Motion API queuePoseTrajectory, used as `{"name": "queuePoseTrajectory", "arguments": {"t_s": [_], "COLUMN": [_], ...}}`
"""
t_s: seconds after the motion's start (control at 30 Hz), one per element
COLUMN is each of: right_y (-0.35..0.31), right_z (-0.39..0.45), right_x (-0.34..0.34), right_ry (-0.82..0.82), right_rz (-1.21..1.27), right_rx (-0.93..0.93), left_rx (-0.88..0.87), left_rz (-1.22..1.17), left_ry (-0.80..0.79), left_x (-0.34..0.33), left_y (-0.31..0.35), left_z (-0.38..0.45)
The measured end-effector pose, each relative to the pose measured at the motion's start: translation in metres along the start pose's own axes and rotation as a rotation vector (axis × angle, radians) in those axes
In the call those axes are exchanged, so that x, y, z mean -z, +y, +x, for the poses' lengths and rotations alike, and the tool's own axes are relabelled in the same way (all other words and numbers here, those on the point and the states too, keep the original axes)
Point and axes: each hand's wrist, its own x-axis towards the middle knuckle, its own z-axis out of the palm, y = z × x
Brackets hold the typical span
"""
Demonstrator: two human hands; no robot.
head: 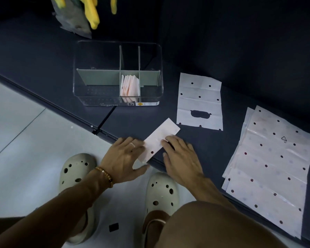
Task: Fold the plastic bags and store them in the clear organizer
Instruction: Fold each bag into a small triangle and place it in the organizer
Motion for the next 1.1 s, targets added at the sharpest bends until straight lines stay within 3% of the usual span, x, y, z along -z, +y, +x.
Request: {"name": "queuePoseTrajectory", "arguments": {"t_s": [0.13,0.23,0.33,0.47,0.53,0.7,0.93,1.03,1.1], "right_y": [0.009,0.004,-0.009,-0.011,-0.009,-0.006,-0.011,-0.010,-0.008], "right_z": [0.004,0.007,0.009,0.022,0.030,0.046,0.061,0.061,0.061], "right_x": [0.005,0.011,0.011,0.008,0.009,0.006,0.003,0.001,0.001], "right_ry": [-0.060,-0.035,0.013,0.039,0.041,0.025,0.015,0.018,0.011], "right_rz": [0.006,0.023,0.156,0.533,0.699,0.813,0.738,0.769,0.779], "right_rx": [0.067,0.066,0.021,-0.313,-0.457,-0.657,-0.753,-0.777,-0.776], "left_rx": [-0.114,-0.071,0.118,0.424,0.515,0.693,0.889,0.857,0.696], "left_rz": [-0.040,-0.107,-0.281,-0.597,-0.642,-0.519,-0.361,-0.283,-0.259], "left_ry": [-0.054,-0.017,-0.047,-0.077,-0.083,-0.074,-0.096,-0.090,-0.003], "left_x": [0.008,0.016,0.023,0.025,0.024,0.013,0.008,0.004,0.001], "left_y": [-0.006,0.000,0.010,0.016,0.017,0.021,0.022,0.019,0.015], "left_z": [0.001,0.011,0.027,0.043,0.047,0.062,0.080,0.081,0.079]}}
